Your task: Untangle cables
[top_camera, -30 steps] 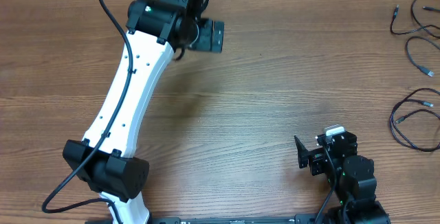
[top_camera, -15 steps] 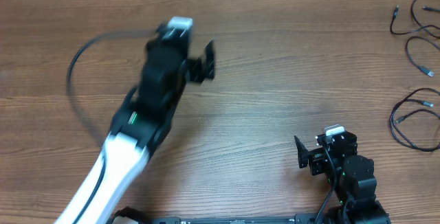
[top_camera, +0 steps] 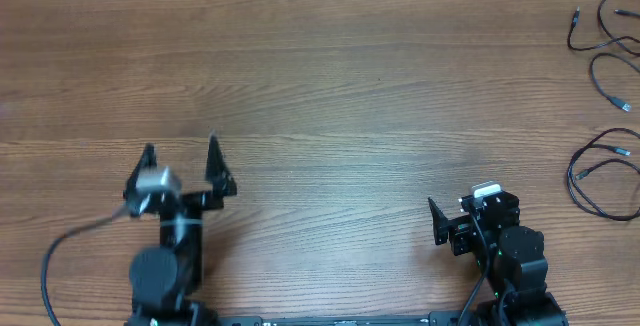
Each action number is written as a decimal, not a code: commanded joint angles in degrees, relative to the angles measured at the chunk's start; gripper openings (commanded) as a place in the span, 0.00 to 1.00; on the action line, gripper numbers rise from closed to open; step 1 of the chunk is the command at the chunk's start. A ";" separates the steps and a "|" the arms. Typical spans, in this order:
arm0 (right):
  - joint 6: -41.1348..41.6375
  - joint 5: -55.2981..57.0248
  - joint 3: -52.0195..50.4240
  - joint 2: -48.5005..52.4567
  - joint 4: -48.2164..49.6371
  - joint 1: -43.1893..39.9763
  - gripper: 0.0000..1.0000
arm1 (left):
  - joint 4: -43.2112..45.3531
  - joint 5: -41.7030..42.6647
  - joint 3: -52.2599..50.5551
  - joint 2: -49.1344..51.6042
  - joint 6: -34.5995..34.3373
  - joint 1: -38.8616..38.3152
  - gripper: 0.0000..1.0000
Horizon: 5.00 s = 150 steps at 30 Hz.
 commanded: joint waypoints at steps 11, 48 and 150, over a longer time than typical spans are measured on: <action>-0.20 0.76 0.11 -0.31 0.26 0.15 1.00 | -18.56 6.45 -10.49 -17.53 1.86 9.88 1.00; -0.20 0.76 0.11 -0.31 0.26 0.15 1.00 | -18.82 11.17 -10.49 -17.38 8.17 13.60 1.00; 8.70 5.92 -6.19 -10.45 18.36 -10.25 1.00 | -18.82 11.17 -10.49 -17.38 8.20 13.60 1.00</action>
